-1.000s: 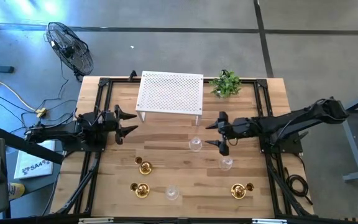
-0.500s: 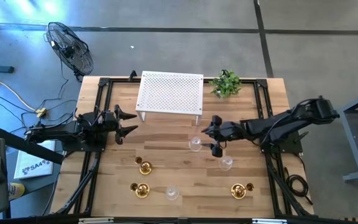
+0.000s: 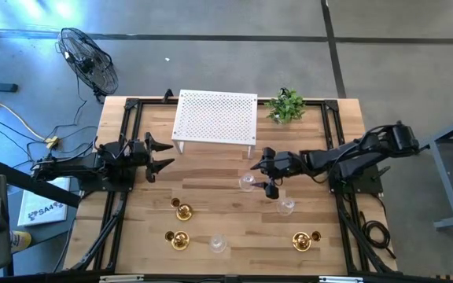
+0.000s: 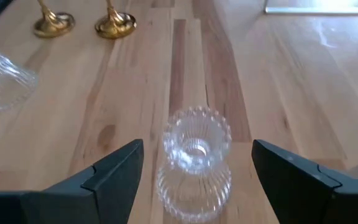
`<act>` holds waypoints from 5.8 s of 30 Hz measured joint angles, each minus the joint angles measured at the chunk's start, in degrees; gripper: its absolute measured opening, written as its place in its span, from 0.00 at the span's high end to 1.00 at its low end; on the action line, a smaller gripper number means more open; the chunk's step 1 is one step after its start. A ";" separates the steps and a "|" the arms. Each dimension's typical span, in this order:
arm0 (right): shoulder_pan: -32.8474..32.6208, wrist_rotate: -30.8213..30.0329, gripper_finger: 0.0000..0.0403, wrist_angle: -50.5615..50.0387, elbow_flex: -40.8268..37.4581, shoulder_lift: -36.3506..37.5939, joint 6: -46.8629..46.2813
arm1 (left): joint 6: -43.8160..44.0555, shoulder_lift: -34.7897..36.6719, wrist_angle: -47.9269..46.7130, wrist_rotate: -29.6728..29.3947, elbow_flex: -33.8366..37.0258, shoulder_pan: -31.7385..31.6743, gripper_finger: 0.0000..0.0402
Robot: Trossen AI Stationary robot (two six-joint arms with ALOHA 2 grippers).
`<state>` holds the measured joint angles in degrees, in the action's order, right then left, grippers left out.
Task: Pick & Place candle stick holders
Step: Put the top transparent candle holder on the shelf
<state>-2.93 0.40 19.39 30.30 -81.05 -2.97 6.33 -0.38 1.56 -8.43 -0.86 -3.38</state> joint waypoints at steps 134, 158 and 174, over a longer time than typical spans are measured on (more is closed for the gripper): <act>32.97 -2.16 0.65 -31.55 47.06 -12.18 9.27 | 4.52 0.00 -1.16 11.19 0.00 0.02 0.38; 37.59 6.05 0.65 -31.16 46.64 -13.14 6.47 | 4.70 -0.01 -1.14 11.44 0.00 0.02 0.38; 37.24 5.58 0.65 -30.61 46.73 -15.98 8.72 | 4.70 -0.02 -1.14 11.54 0.00 0.02 0.38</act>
<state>34.31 5.97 -11.22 77.03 -97.03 5.76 11.03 -0.40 0.43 3.11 -0.86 -3.36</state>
